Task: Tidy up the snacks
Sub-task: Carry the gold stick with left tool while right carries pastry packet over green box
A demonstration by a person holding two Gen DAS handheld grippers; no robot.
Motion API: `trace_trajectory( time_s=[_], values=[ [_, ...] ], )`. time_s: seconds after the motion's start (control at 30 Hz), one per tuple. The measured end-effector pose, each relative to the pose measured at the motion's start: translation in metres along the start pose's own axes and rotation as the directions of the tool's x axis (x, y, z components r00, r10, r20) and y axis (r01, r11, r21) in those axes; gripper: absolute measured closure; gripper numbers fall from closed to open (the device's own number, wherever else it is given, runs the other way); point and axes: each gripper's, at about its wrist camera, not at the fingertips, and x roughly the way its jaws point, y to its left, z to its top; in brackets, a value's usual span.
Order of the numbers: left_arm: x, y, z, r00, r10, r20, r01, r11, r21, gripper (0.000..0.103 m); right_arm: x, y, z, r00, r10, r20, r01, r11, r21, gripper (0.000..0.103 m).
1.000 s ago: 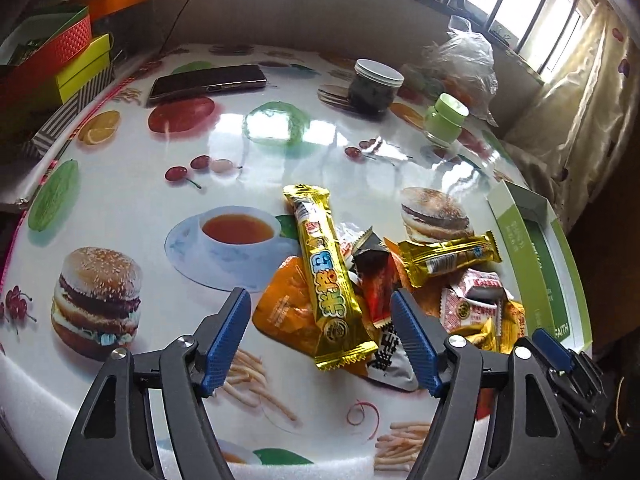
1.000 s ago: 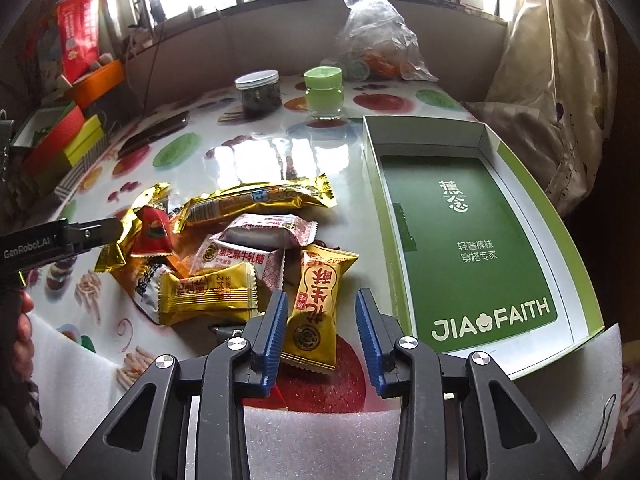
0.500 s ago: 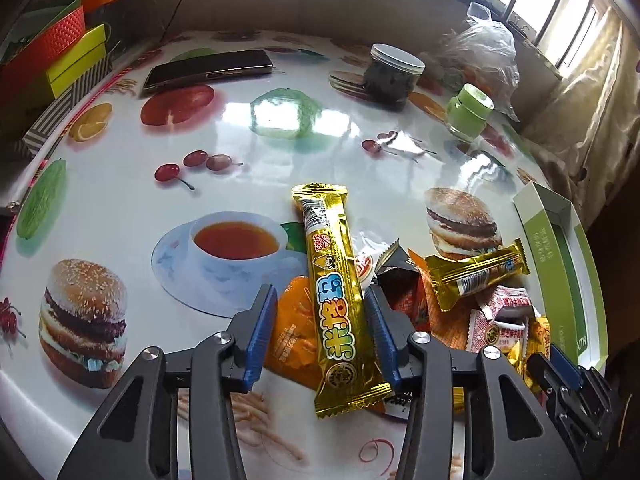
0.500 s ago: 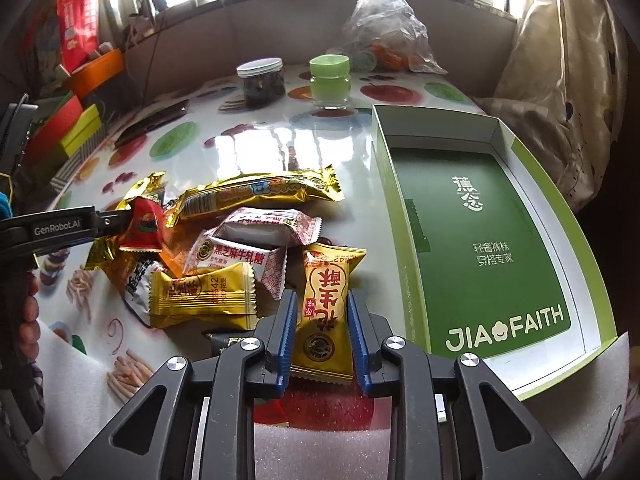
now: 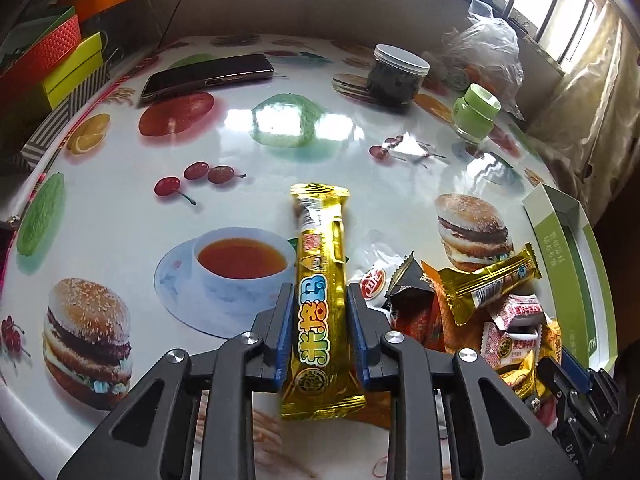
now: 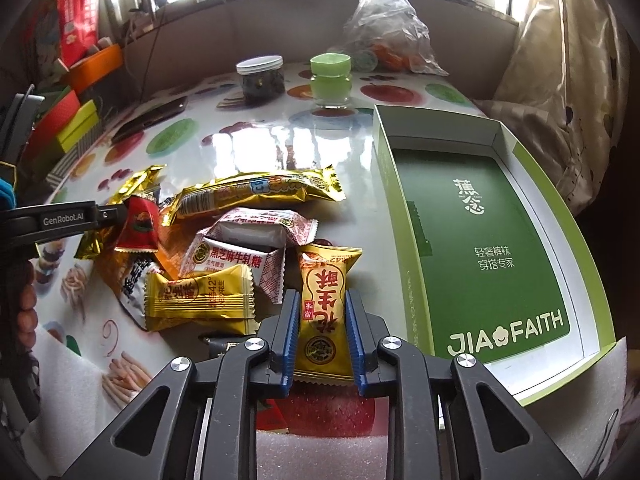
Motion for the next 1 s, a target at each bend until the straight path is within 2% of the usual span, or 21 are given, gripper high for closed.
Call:
trace_trajectory(
  time_s=[0.2, 0.67, 1.0],
  values=[
    [-0.004, 0.003, -0.002, 1.000, -0.019, 0.005, 0.019, 1.000, -0.011, 0.078, 0.000, -0.001, 0.000, 1.000, 0.004, 0.003, -0.004, 1.000, 0.003, 0.083],
    [-0.035, 0.004, -0.007, 0.995, -0.065, 0.071, 0.067, 0.998, -0.017, 0.079, -0.019, -0.004, -0.001, 0.998, 0.012, 0.056, -0.013, 1.000, 0.027, 0.083],
    [-0.060, -0.021, -0.008, 0.985, -0.135, 0.105, 0.131, 0.990, 0.042, 0.079, -0.043, -0.011, 0.005, 0.994, 0.010, 0.109, -0.016, 0.999, 0.051, 0.083]
  ],
)
